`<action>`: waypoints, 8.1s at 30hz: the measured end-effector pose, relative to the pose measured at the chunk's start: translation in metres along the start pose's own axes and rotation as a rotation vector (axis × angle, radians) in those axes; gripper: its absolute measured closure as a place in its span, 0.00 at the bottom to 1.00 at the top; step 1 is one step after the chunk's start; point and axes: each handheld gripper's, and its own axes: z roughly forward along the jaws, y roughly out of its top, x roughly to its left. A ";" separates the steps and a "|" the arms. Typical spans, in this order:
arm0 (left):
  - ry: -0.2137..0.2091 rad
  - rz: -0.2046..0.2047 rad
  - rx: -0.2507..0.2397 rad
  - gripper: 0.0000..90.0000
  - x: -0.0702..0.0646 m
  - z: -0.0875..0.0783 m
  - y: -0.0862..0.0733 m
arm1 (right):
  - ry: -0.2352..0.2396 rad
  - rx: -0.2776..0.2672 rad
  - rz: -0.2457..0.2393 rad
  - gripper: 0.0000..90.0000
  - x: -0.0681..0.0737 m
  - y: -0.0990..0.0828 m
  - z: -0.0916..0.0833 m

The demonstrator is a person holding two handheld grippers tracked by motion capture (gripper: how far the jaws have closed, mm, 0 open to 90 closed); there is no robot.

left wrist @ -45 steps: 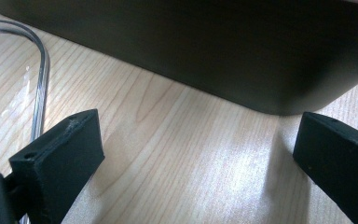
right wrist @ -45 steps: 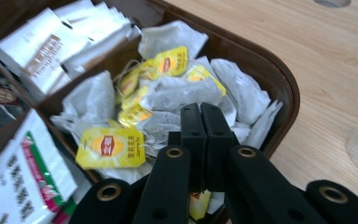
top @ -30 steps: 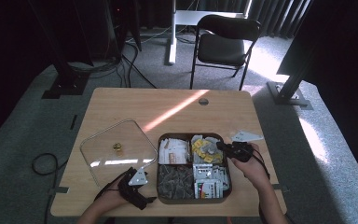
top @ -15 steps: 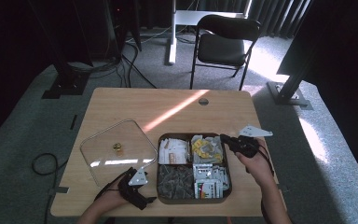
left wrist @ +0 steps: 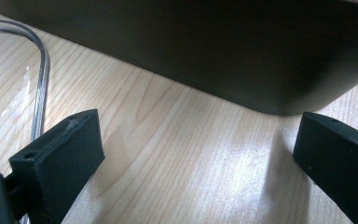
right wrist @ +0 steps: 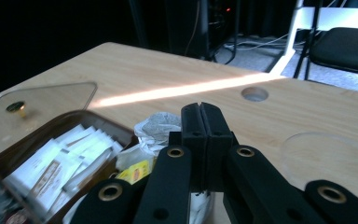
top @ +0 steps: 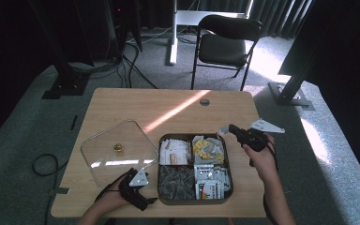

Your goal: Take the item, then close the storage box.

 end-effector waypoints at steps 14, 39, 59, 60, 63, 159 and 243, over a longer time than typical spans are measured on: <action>-0.001 -0.001 0.000 0.02 0.000 0.000 0.000 | -0.141 -0.061 0.052 1.00 -0.035 0.015 -0.010; -0.001 -0.001 0.000 0.02 0.000 0.000 0.000 | -0.228 -0.007 0.112 1.00 -0.072 0.013 0.008; -0.001 -0.002 0.000 0.02 0.000 0.000 0.000 | -0.220 0.065 0.161 0.84 -0.080 -0.005 0.024; -0.001 -0.002 0.000 0.02 0.000 0.000 0.000 | -0.220 0.065 0.161 0.84 -0.080 -0.005 0.024; -0.001 -0.002 0.000 0.02 0.000 0.000 0.000 | -0.201 0.066 0.161 0.78 -0.079 -0.005 0.022; 0.007 -0.008 0.002 0.02 -0.001 0.000 0.000 | -0.054 0.274 0.031 0.16 -0.015 -0.121 -0.009; 0.321 -0.254 -0.131 0.03 0.033 -0.046 -0.011 | -0.088 0.397 -0.078 0.12 -0.004 -0.125 -0.002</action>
